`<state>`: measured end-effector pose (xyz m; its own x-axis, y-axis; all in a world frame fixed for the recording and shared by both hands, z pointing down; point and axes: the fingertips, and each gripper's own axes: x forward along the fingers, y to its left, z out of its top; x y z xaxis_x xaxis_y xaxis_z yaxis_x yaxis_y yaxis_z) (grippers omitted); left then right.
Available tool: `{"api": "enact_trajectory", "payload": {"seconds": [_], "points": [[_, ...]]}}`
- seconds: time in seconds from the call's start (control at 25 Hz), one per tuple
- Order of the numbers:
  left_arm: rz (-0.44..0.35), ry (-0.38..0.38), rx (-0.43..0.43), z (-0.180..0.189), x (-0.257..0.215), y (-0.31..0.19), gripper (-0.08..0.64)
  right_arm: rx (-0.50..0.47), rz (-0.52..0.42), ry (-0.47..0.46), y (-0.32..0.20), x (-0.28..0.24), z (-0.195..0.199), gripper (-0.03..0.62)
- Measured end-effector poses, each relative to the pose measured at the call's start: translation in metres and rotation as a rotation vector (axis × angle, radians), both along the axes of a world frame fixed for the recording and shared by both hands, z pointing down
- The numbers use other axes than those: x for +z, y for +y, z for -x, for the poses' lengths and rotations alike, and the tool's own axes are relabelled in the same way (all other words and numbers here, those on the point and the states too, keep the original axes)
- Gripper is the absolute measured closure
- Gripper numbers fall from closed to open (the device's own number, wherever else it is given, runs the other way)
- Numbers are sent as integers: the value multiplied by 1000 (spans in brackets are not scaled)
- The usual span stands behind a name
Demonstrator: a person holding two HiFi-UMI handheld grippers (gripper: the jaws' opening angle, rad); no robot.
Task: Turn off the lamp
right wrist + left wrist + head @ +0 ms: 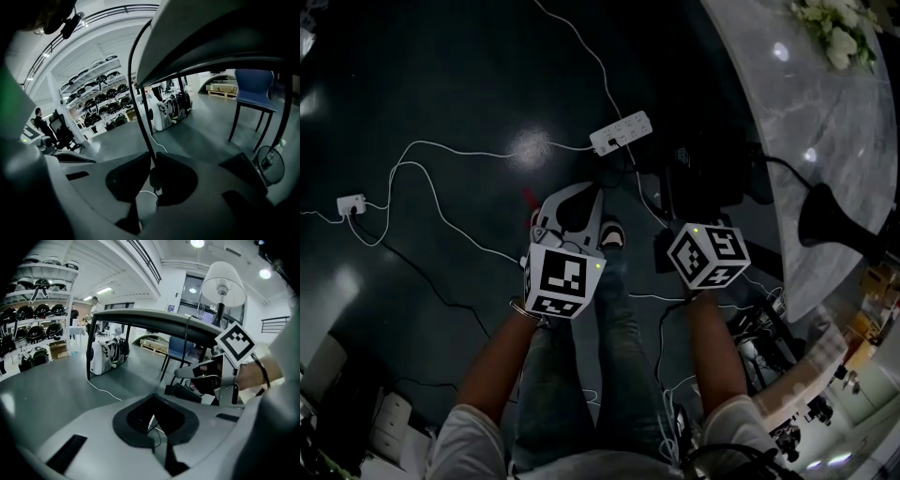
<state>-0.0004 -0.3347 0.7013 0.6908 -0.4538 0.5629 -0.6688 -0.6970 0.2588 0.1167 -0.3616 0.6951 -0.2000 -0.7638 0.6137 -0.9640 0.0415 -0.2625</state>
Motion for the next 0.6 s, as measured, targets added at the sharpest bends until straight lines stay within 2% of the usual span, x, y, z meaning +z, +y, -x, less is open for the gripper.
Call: {"api": "enact_trajectory", "payload": {"seconds": [0.36,0.6], "points": [[-23,-9,-25,3,-9,-9,552,30,-2,-1,8,-7,-13,541],[-29,-22,-80,11,-23,-11,552,121,20,-29,30,-19,-26,546]]}}
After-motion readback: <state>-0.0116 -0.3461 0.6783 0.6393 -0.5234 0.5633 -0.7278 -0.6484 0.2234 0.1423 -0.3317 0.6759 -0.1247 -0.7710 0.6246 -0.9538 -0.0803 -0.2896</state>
